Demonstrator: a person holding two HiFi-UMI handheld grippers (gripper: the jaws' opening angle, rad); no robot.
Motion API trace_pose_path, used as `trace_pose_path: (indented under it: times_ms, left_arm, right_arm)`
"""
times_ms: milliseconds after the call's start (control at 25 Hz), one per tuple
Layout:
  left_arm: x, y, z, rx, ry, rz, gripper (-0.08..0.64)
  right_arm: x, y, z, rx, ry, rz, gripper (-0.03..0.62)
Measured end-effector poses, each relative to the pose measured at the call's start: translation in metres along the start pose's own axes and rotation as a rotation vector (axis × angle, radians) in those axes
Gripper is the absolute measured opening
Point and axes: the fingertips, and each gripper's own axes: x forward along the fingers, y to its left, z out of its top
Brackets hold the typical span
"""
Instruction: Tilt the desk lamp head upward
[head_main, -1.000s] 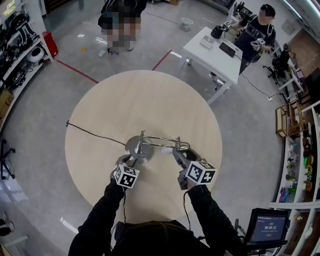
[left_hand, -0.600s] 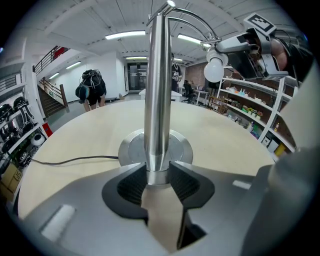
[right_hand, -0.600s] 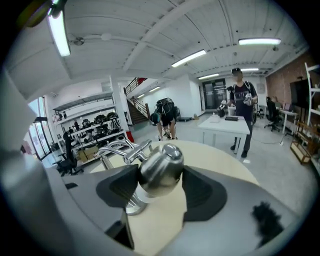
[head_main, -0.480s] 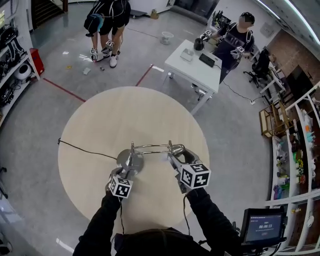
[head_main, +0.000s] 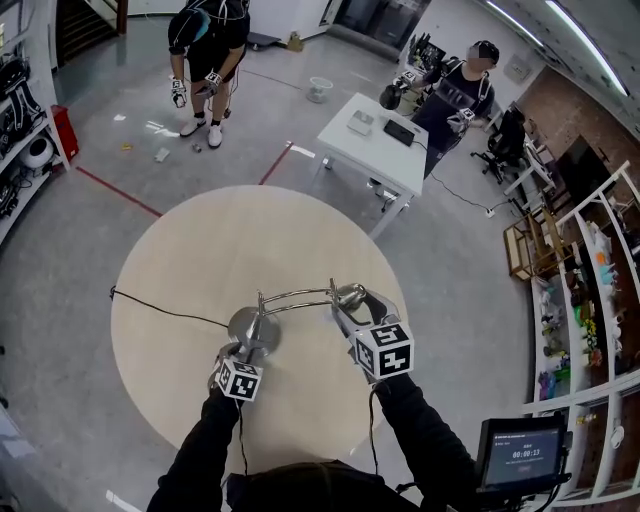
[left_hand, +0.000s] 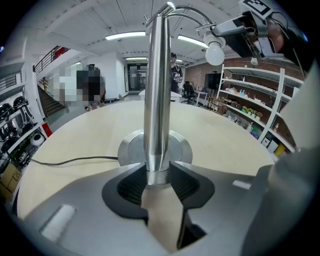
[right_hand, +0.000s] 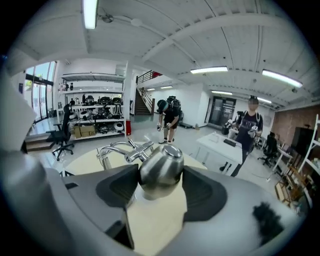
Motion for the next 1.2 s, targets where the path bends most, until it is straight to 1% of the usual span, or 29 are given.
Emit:
trace_pose_path:
  times_ms: [160,320,440,520,600,640,720,880,960,1080,1160,1200]
  left_arm:
    - [0.010,0.002,0.010,-0.003,0.002,0.005,0.150]
    - [0.010,-0.001,0.008,-0.002,0.000,0.007,0.150]
    - [0.004,0.001,0.000,0.000,-0.001,0.004,0.150]
    - [0.002,0.001,-0.004,0.024,0.003,0.002,0.150]
    - [0.000,0.002,0.000,0.075,-0.006,-0.001,0.185]
    - [-0.005,0.003,0.006,0.098,-0.033,-0.007,0.199]
    - [-0.021,0.003,0.027,0.132,-0.129,-0.014,0.210]
    - [-0.066,0.006,0.085,0.206,-0.330,-0.001,0.212]
    - [-0.085,0.007,0.112,0.230,-0.400,-0.021,0.212]
    - [-0.096,0.005,0.146,0.214,-0.434,-0.092,0.221]
    - [-0.095,0.002,0.158,0.196,-0.432,-0.133,0.220]
    - [-0.094,0.001,0.160,0.199,-0.427,-0.141,0.218]
  right_arm:
    - [0.003,-0.008,0.017,-0.082,0.005,-0.016,0.290]
    - [-0.004,-0.001,0.029,-0.160,0.003,-0.029,0.290]
    - [-0.009,0.011,0.034,-0.198,0.011,-0.037,0.290]
    - [-0.011,0.014,0.032,-0.205,0.023,-0.040,0.290]
    - [-0.010,0.013,0.032,-0.205,0.032,-0.043,0.290]
    - [-0.010,0.013,0.032,-0.203,0.033,-0.043,0.290]
    - [-0.010,0.012,0.032,-0.203,0.031,-0.042,0.290]
    - [-0.013,0.013,0.033,-0.206,0.027,-0.041,0.290]
    - [-0.012,0.013,0.033,-0.211,0.031,-0.042,0.290]
    - [-0.011,0.013,0.036,-0.224,0.032,-0.045,0.290]
    - [-0.011,0.014,0.038,-0.234,0.031,-0.046,0.290]
    - [-0.011,0.014,0.039,-0.241,0.031,-0.046,0.290]
